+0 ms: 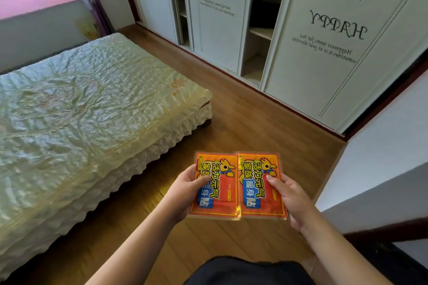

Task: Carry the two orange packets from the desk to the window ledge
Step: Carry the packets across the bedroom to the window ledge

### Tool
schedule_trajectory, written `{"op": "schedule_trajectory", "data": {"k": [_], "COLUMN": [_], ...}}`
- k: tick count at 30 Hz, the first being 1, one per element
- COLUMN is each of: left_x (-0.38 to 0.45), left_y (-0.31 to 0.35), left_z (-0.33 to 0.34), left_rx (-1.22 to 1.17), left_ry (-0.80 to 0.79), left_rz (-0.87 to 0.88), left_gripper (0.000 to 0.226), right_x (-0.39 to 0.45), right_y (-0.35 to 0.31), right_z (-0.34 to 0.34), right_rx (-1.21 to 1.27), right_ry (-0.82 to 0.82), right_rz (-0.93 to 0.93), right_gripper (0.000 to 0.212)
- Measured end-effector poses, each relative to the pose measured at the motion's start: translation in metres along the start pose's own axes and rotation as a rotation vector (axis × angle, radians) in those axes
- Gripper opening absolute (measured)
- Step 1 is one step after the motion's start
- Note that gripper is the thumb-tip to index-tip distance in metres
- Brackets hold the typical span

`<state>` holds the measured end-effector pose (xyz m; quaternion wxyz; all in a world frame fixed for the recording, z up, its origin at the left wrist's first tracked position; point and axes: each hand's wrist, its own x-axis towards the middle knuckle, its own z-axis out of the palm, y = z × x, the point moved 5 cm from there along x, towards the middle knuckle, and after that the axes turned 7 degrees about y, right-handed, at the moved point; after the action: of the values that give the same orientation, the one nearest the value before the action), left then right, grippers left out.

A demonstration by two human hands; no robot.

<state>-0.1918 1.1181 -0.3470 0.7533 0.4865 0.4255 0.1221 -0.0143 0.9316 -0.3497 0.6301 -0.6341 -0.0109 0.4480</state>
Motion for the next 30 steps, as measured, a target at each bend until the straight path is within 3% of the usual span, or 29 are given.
{"op": "schedule_trajectory", "data": {"k": [15,30], "left_x": [0.183,0.324], "left_y": [0.087,0.195], "left_z": [0.076,0.139], "left_rx": [-0.028,-0.122], "left_ry": [-0.013,0.058], "left_rz": [-0.058,-0.042], "left_gripper": [0.024,0.021], "right_x": [0.171,0.328], "right_y": [-0.106,-0.235], "right_z": [-0.041,-0.056], "right_rx": [0.065,-0.008], "right_ry": [0.066,-0.002], "right_rz": [0.002,0.027], "right_gripper": [0.019,0.019]}}
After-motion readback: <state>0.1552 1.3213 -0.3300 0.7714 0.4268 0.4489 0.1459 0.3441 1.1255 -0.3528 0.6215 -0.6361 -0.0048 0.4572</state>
